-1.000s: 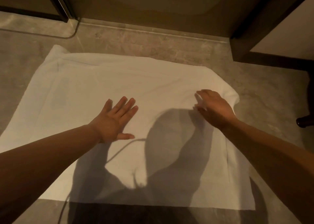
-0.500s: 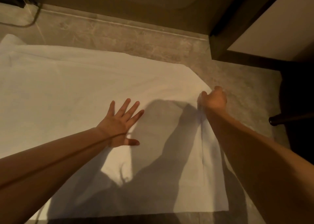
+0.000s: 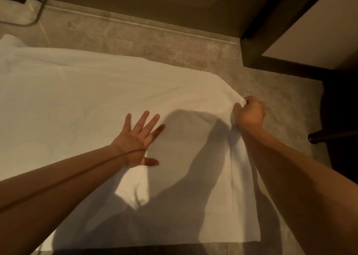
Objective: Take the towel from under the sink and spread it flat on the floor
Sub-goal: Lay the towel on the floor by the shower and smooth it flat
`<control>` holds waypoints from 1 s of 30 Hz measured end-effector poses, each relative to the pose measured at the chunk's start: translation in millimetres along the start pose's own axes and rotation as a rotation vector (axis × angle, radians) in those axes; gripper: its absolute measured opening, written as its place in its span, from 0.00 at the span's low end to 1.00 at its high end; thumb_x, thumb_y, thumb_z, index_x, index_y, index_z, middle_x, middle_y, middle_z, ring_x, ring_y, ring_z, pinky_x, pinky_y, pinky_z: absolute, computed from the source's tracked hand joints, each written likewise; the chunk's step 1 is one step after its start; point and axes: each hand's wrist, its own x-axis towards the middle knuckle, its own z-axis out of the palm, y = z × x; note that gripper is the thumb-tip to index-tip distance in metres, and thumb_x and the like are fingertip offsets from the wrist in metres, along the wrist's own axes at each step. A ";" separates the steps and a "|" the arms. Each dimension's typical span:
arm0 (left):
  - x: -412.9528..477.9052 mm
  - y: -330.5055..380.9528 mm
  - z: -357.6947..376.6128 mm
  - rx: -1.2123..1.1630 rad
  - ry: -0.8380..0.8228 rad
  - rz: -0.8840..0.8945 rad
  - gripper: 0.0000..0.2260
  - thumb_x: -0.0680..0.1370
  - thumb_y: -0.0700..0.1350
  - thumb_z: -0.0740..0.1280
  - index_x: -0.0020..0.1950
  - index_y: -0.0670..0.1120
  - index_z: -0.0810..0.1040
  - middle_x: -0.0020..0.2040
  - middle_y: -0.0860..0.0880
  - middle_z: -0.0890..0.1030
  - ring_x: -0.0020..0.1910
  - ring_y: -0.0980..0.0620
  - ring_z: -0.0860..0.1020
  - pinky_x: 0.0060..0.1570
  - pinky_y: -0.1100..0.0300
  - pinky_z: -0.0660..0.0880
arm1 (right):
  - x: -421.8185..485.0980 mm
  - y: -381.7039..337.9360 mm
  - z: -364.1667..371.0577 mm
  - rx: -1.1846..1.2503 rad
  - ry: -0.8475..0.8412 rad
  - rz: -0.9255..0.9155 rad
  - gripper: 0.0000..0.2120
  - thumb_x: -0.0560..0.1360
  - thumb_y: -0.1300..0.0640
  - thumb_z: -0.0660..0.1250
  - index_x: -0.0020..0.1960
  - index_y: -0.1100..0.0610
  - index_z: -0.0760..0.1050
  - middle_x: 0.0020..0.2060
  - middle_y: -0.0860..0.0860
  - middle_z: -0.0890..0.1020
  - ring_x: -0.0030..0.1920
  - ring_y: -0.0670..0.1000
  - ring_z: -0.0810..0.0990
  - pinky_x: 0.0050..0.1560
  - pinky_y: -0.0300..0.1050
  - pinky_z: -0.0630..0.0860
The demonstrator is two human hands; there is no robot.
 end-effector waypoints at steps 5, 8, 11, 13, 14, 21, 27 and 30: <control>0.4 0.2 -1.3 0.005 -0.018 0.000 0.45 0.65 0.76 0.38 0.66 0.48 0.18 0.70 0.43 0.23 0.67 0.38 0.24 0.66 0.32 0.40 | -12.4 -8.2 -2.5 0.113 0.239 -0.244 0.06 0.78 0.59 0.61 0.53 0.50 0.72 0.54 0.48 0.74 0.50 0.47 0.73 0.50 0.33 0.69; -0.1 0.6 -1.8 0.005 -0.022 -0.003 0.45 0.64 0.75 0.36 0.66 0.48 0.18 0.70 0.43 0.23 0.67 0.37 0.24 0.66 0.31 0.40 | -11.6 -13.7 -6.5 0.102 0.320 -0.380 0.08 0.77 0.63 0.63 0.52 0.51 0.74 0.53 0.45 0.70 0.52 0.46 0.70 0.48 0.27 0.63; -0.6 0.9 -2.7 0.000 -0.027 -0.003 0.45 0.64 0.75 0.35 0.66 0.48 0.19 0.70 0.43 0.24 0.67 0.37 0.24 0.66 0.31 0.40 | -9.9 -13.3 -5.7 0.084 0.308 -0.384 0.13 0.74 0.69 0.62 0.48 0.51 0.75 0.52 0.44 0.68 0.54 0.47 0.69 0.48 0.28 0.65; -0.6 0.6 -3.7 -0.003 -0.034 -0.003 0.45 0.63 0.75 0.34 0.65 0.48 0.18 0.70 0.43 0.23 0.67 0.37 0.24 0.66 0.31 0.40 | -7.2 -6.9 0.0 -0.019 0.189 -0.309 0.14 0.72 0.71 0.64 0.48 0.53 0.76 0.53 0.47 0.69 0.56 0.50 0.70 0.52 0.35 0.70; -0.6 0.6 -4.1 -0.003 -0.037 -0.003 0.44 0.63 0.75 0.34 0.64 0.48 0.17 0.69 0.43 0.23 0.67 0.37 0.24 0.66 0.31 0.40 | -5.4 -3.0 3.4 -0.072 0.102 -0.239 0.15 0.70 0.72 0.66 0.49 0.54 0.77 0.55 0.49 0.70 0.57 0.52 0.72 0.56 0.41 0.73; -0.3 0.1 -5.0 -0.007 -0.054 -0.003 0.44 0.63 0.75 0.33 0.62 0.49 0.15 0.69 0.43 0.22 0.67 0.37 0.24 0.66 0.32 0.40 | -8.3 2.7 16.3 -0.398 -0.054 -0.273 0.16 0.74 0.65 0.59 0.60 0.61 0.77 0.66 0.57 0.70 0.68 0.58 0.65 0.69 0.49 0.62; 0.8 0.4 -1.6 -0.007 -0.048 0.001 0.44 0.63 0.75 0.34 0.63 0.49 0.15 0.68 0.43 0.21 0.66 0.37 0.22 0.66 0.31 0.39 | -14.9 -4.6 19.9 -0.232 -0.101 -0.476 0.20 0.78 0.58 0.58 0.70 0.56 0.66 0.71 0.55 0.66 0.71 0.57 0.63 0.71 0.52 0.58; 1.5 0.0 0.5 -0.001 -0.032 0.004 0.45 0.63 0.75 0.34 0.64 0.48 0.16 0.68 0.43 0.21 0.66 0.37 0.23 0.66 0.31 0.39 | -15.2 3.4 30.2 -0.366 -0.356 -0.335 0.30 0.80 0.48 0.57 0.77 0.53 0.51 0.77 0.54 0.53 0.76 0.58 0.51 0.73 0.57 0.54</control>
